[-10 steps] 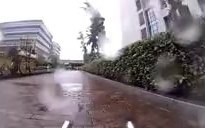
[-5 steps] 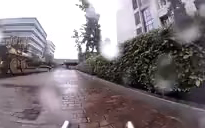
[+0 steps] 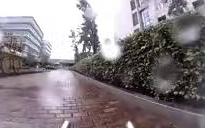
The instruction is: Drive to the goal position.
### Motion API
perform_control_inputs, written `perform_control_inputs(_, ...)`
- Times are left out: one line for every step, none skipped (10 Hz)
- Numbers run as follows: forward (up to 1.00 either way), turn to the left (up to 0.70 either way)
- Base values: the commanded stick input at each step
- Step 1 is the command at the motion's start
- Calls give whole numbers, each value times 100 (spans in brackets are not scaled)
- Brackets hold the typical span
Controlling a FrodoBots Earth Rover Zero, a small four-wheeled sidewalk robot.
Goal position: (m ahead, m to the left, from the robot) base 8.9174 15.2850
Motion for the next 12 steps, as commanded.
perform_control_inputs(70, 14)
perform_control_inputs(70, 14)
perform_control_inputs(70, 14)
perform_control_inputs(70, 14)
perform_control_inputs(70, 14)
perform_control_inputs(70, 14)
perform_control_inputs(70, 14)
perform_control_inputs(70, 14)
perform_control_inputs(70, 14)
perform_control_inputs(70, 14)
perform_control_inputs(70, 14)
perform_control_inputs(70, 14)
